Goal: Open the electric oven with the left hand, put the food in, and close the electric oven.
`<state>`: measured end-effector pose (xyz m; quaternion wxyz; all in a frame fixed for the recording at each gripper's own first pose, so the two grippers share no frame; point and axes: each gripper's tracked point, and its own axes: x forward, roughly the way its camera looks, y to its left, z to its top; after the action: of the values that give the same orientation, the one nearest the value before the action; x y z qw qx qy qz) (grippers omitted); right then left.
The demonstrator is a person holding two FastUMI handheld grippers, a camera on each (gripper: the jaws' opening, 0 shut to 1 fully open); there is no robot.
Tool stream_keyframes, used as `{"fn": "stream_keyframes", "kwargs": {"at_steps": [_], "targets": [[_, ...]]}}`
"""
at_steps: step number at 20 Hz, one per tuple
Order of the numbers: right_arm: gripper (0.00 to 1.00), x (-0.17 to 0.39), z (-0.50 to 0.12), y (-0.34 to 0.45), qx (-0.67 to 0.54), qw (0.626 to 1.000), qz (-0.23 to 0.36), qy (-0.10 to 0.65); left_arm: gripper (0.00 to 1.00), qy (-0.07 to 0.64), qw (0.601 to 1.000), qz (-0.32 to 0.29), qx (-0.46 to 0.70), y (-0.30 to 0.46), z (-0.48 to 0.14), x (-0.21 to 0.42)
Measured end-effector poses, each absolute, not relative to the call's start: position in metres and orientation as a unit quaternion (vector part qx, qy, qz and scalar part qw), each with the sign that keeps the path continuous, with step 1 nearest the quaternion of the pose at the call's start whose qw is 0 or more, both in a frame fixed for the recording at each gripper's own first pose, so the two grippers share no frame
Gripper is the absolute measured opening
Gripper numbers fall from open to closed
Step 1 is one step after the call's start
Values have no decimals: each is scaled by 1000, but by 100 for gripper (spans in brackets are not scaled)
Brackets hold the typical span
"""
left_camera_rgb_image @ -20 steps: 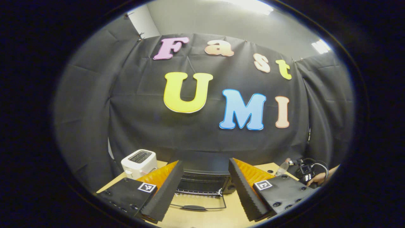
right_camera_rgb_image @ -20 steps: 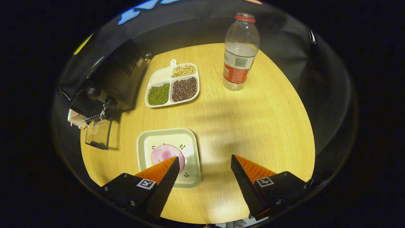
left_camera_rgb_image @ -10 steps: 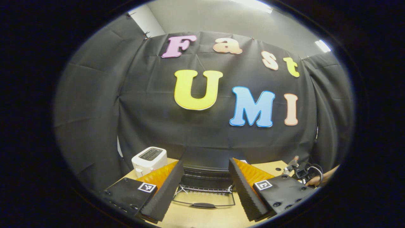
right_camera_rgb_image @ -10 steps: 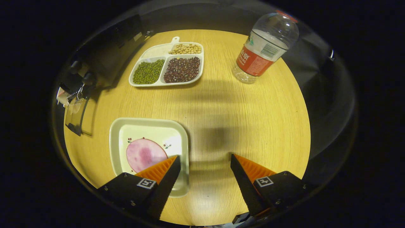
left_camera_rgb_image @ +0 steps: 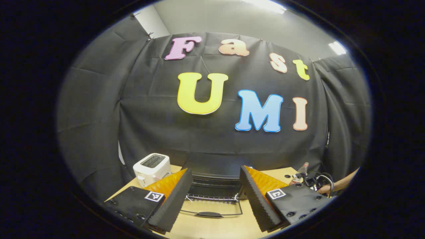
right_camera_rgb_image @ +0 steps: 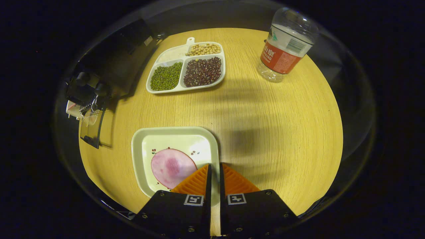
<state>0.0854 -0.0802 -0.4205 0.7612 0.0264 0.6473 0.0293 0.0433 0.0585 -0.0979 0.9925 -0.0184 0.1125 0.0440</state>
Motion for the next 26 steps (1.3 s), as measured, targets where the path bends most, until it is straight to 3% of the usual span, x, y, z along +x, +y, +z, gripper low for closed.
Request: {"fn": "stream_keyframes", "kwargs": {"at_steps": [3,12,19,26], "targets": [[1,70,-439,-78,53,743,56,665,97,109,993,43,-17,58,-93,39],[0,48,-431,-67,341,738,58,579,100,110,993,47,-12,62,-87,30],[0,32,-419,-76,511,719,-9,471,100,101,994,28,-7,44,-76,37],[0,15,-389,-68,520,742,-68,418,100,84,996,-7,-7,33,-67,44]]}}
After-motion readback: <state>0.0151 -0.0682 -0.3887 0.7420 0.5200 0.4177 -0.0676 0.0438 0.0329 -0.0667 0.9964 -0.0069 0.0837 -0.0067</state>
